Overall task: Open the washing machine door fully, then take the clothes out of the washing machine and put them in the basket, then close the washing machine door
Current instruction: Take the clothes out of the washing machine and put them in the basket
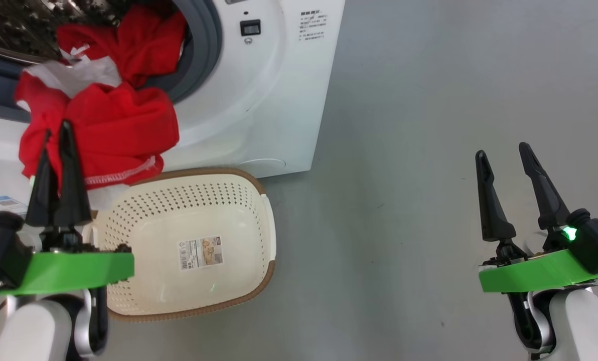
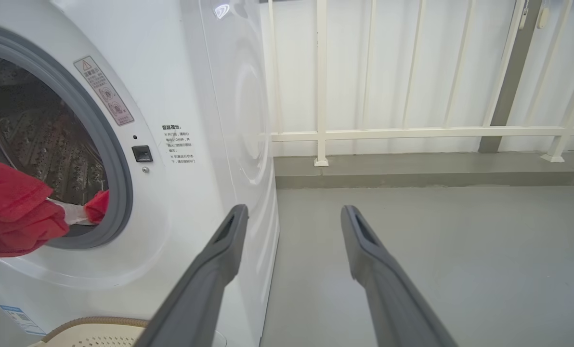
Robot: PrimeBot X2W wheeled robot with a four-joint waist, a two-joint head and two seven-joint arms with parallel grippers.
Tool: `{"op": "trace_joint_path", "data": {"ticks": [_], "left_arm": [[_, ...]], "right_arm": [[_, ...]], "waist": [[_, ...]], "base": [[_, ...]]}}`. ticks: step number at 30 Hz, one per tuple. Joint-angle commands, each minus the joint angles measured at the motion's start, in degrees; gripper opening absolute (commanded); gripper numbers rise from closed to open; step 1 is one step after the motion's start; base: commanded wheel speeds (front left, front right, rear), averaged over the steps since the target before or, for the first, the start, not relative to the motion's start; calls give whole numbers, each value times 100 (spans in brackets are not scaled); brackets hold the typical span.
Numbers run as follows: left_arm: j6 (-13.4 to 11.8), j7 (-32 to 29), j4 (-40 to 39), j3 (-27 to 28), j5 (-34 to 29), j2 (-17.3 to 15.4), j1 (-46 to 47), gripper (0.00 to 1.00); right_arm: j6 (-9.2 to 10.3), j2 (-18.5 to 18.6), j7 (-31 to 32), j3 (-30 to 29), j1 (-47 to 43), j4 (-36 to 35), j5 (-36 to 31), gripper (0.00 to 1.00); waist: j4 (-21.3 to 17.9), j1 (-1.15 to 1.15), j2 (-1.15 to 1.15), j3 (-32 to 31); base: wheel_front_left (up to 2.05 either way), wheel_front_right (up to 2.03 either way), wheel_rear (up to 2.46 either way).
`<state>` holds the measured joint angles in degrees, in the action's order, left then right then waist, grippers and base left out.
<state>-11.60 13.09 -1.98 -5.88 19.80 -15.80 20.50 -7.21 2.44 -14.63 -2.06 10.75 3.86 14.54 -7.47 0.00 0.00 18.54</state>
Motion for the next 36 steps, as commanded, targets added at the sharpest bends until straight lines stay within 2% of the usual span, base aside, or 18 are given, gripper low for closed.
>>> {"op": "trace_joint_path", "data": {"ticks": [1,14,20,29,36], "left_arm": [[-27,-27,-240,178,52,-170,-39,0],[-148,-253,-953,21,77,-92,-257,0],[-34,-228,-317,-145,285,120,-229,0],[396,105,1579,-281,527,537,455,0],[620,186,2885,-125,432,687,1071,0]], "right_arm": [[-28,43,-37,83,-25,-161,39,100],[-28,43,-37,50,-58,-174,70,100],[-28,43,-37,76,-14,-205,71,100],[-28,43,-37,170,134,-199,74,100],[-28,43,-37,215,240,-206,123,100]], "waist": [[8,0,0,-14],[49,0,0,-21],[60,0,0,107],[33,0,0,470],[-41,0,0,794]], "base": [[0,0,0],[0,0,0],[0,0,0],[0,0,0],[0,0,0]]}}
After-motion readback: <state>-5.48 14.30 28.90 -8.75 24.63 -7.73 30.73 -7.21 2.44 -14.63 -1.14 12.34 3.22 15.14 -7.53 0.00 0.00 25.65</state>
